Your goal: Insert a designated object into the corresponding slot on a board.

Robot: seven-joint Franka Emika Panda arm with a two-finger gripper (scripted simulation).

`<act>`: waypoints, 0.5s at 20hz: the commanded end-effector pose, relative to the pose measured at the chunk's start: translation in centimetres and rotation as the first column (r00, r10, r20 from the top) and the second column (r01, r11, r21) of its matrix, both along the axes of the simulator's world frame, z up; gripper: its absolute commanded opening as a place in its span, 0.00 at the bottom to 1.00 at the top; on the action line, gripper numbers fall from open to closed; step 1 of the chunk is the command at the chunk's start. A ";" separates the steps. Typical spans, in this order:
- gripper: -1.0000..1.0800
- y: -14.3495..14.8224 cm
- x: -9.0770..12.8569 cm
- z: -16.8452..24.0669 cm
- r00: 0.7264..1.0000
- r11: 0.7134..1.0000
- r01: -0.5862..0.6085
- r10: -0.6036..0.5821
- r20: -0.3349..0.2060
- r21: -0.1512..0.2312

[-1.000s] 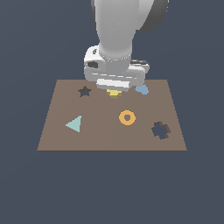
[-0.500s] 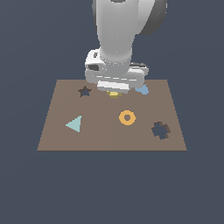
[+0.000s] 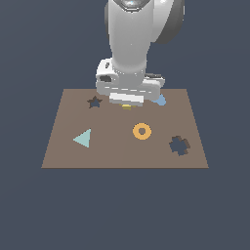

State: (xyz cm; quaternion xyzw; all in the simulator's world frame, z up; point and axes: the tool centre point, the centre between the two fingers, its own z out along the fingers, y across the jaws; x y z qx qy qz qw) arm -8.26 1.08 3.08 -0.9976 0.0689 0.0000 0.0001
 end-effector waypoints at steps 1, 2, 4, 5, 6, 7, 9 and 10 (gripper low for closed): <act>0.00 0.0 0.0 -0.1 1.000 1.000 0.001 -0.001 0.000 0.000; 0.00 0.0 0.0 -0.1 1.000 1.000 0.001 -0.001 0.000 0.000; 0.00 0.0 0.0 -0.1 1.000 1.000 0.001 -0.001 0.000 0.000; 0.00 0.0 0.0 -0.1 1.000 1.000 0.001 -0.001 0.000 0.000; 0.00 0.0 0.0 0.0 1.000 1.000 0.000 0.000 0.000 0.000; 0.00 0.0 0.0 0.0 1.000 1.000 0.000 0.000 0.000 0.000; 0.00 0.0 0.0 0.0 1.000 1.000 0.002 -0.002 0.000 0.000; 0.00 0.1 0.0 0.0 1.000 1.000 0.005 -0.005 0.000 0.000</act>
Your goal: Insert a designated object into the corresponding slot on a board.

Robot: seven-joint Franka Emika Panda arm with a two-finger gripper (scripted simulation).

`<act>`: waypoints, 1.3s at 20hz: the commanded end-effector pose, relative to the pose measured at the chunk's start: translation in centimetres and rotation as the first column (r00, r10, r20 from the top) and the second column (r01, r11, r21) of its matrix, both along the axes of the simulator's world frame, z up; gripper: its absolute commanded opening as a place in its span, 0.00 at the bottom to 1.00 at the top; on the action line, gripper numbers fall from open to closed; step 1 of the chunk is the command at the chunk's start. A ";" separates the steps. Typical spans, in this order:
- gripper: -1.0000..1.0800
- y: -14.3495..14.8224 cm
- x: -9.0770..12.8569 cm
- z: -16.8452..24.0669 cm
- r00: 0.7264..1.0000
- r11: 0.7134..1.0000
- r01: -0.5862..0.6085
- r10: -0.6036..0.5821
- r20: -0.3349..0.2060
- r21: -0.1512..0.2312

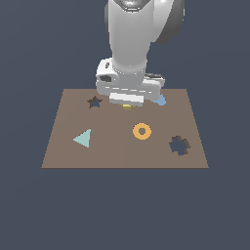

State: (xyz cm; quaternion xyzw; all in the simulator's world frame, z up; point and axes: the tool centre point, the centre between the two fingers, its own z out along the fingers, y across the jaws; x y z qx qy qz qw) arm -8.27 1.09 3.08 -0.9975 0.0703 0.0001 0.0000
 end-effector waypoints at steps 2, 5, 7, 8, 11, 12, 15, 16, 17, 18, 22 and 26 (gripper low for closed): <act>0.00 0.3 0.0 0.0 1.000 1.000 0.010 -0.010 0.000 0.000; 0.00 0.7 0.1 0.0 1.000 1.000 0.031 -0.031 0.000 0.000; 0.00 1.1 0.2 0.0 0.999 0.999 0.050 -0.050 0.000 0.000; 0.00 1.3 0.2 0.0 0.998 0.998 0.062 -0.062 0.000 0.000; 0.00 2.1 0.4 0.1 0.995 0.995 0.102 -0.102 0.000 0.000; 0.00 2.4 0.5 0.1 0.993 0.993 0.117 -0.117 0.000 0.000; 0.00 3.5 0.8 0.1 0.985 0.985 0.170 -0.170 0.000 0.000; 0.00 3.8 0.9 0.2 0.982 0.982 0.190 -0.190 0.000 0.000; 0.00 4.3 1.1 0.2 0.978 0.978 0.210 -0.210 0.000 0.000; 0.00 4.7 1.2 0.2 0.973 0.973 0.232 -0.232 0.000 0.001; 0.00 6.6 2.1 0.3 0.944 0.944 0.329 -0.329 0.000 0.001; 0.00 8.7 3.4 0.4 0.898 0.898 0.440 -0.440 0.000 0.001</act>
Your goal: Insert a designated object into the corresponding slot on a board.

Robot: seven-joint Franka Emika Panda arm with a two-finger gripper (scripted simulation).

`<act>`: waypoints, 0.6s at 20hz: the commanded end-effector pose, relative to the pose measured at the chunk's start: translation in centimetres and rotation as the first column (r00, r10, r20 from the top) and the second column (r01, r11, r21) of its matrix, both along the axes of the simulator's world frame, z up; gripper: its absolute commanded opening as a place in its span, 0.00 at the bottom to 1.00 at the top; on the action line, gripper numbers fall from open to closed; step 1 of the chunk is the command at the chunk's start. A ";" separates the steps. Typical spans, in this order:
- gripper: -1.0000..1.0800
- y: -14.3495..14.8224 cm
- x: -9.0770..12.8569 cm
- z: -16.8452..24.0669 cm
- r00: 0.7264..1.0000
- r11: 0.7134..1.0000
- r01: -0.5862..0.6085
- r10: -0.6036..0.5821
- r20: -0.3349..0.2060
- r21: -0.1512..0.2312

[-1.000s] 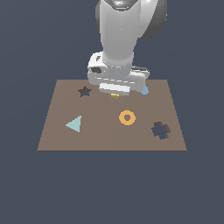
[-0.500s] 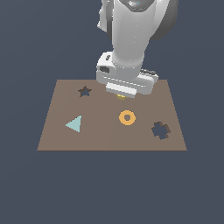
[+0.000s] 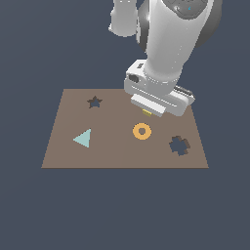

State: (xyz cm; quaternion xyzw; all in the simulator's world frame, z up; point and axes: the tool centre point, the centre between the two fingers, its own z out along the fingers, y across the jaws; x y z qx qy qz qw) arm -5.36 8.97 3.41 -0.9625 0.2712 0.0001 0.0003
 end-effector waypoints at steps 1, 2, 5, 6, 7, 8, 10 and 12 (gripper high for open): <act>0.00 1.4 0.9 0.1 0.997 0.997 0.078 -0.078 0.001 0.000; 0.00 1.9 1.3 0.1 0.994 0.994 0.110 -0.110 0.001 0.000; 0.00 3.4 2.7 0.2 0.978 0.978 0.207 -0.207 0.001 0.000; 0.00 3.9 3.2 0.2 0.971 0.971 0.239 -0.239 0.001 0.000; 0.00 4.3 3.7 0.3 0.962 0.962 0.272 -0.272 0.001 0.001; 0.00 4.8 4.2 0.3 0.953 0.953 0.304 -0.304 0.001 0.001; 0.00 5.6 5.3 0.4 0.931 0.931 0.365 -0.365 0.001 0.001; 0.00 6.2 6.4 0.4 0.907 0.907 0.421 -0.421 0.001 0.001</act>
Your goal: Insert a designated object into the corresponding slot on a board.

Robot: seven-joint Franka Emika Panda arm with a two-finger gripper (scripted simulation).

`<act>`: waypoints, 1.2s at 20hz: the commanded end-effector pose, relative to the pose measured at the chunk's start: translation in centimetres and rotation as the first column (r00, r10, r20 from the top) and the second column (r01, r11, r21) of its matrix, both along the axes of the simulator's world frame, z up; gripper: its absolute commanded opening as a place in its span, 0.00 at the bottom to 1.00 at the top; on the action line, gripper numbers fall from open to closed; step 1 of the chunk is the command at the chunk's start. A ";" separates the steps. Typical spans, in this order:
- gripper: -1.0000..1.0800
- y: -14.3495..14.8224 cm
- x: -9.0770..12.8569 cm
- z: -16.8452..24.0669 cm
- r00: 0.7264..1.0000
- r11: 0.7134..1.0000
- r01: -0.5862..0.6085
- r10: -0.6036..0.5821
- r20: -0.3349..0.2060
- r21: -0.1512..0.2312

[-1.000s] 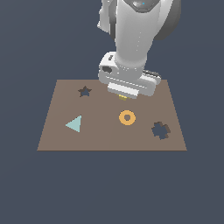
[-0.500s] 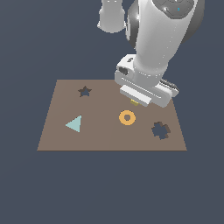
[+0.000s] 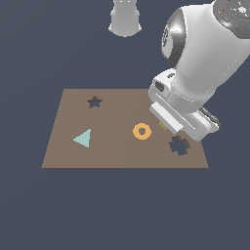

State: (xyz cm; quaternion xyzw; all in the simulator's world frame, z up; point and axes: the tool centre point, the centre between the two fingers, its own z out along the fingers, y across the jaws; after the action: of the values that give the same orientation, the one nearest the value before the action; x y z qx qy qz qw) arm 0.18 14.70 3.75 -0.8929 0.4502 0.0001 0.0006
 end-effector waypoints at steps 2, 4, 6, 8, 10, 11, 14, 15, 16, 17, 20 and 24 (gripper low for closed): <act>0.00 1.1 1.9 0.1 0.994 0.994 0.106 -0.106 0.000 0.000; 0.00 1.5 2.8 0.2 0.988 0.988 0.157 -0.157 0.000 0.000; 0.00 1.8 3.7 0.2 0.979 0.979 0.203 -0.203 0.000 0.000; 0.00 2.1 4.6 0.2 0.970 0.970 0.244 -0.244 0.000 0.000; 0.00 2.3 5.3 0.3 0.960 0.960 0.280 -0.280 0.000 0.000; 0.00 2.4 5.7 0.3 0.955 0.955 0.296 -0.296 0.000 0.000; 0.00 2.5 6.5 0.3 0.942 0.942 0.337 -0.337 0.000 0.000; 0.00 2.6 6.8 0.3 0.938 0.938 0.348 -0.348 0.000 0.000; 0.00 2.6 7.0 0.3 0.934 0.934 0.357 -0.357 0.000 0.000; 0.00 2.6 7.2 0.3 0.931 0.931 0.366 -0.366 0.000 0.000; 0.00 2.6 7.6 0.3 0.923 0.923 0.385 -0.385 0.000 0.000; 0.00 2.6 7.9 0.3 0.918 0.918 0.396 -0.396 0.000 0.000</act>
State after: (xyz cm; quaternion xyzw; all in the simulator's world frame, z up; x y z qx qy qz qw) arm 7.95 17.29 4.03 -0.7849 0.6196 0.0002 0.0001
